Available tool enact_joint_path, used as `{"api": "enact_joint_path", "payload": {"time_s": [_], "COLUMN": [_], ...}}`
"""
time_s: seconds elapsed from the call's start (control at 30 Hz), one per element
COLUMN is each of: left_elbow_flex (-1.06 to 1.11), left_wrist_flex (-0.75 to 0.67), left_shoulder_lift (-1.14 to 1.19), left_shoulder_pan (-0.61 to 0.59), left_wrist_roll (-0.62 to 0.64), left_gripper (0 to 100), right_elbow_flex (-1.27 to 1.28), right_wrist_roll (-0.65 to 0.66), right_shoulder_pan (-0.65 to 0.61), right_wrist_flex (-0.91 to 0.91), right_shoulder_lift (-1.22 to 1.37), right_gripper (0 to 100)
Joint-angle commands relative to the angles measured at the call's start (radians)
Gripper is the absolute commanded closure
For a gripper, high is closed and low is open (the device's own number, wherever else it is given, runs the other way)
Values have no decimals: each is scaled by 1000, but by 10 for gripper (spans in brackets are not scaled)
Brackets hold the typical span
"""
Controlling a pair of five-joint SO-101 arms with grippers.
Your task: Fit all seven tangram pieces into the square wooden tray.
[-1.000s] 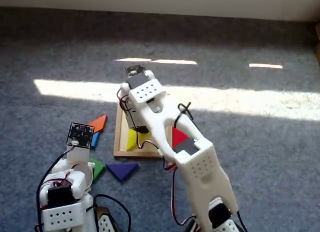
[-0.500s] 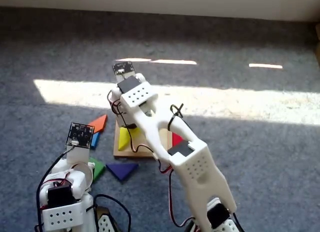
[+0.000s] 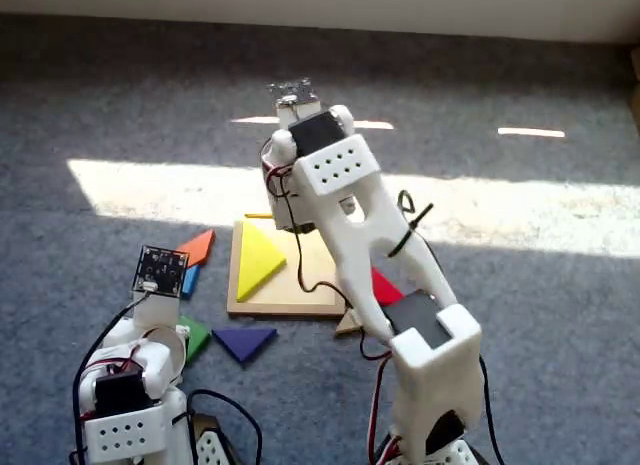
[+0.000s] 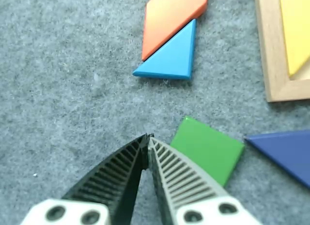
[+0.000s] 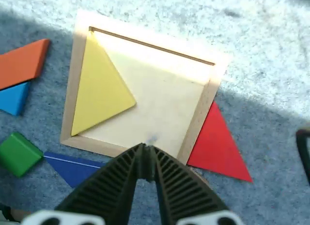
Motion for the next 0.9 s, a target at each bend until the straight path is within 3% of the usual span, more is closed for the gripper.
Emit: {"api": "enact_joint_path", "payload": {"time_s": [0.0,0.13,0.53,0.67,0.87], "left_elbow_flex": [21,21,21,21,21], "left_wrist_flex": [6,6,6,6,6], "left_shoulder_lift": [-22,-22,-22,-22,-22], "left_shoulder_pan": [-12,-12,-12,-12,-12], "left_wrist_roll": [6,6,6,6,6], "left_gripper": [994,994,994,994,994], "right_elbow_flex": [133,334,1032,1118,1162], "right_wrist_roll": [31,31,31,31,35], "right_shoulder_pan": [15,48,160,196,298], "right_wrist_flex": [10,-73,-819,-905,-895], "right_shoulder_lift": [-203,-334,-381,-380,-380], "right_gripper": [993,993,993,993,993]}}
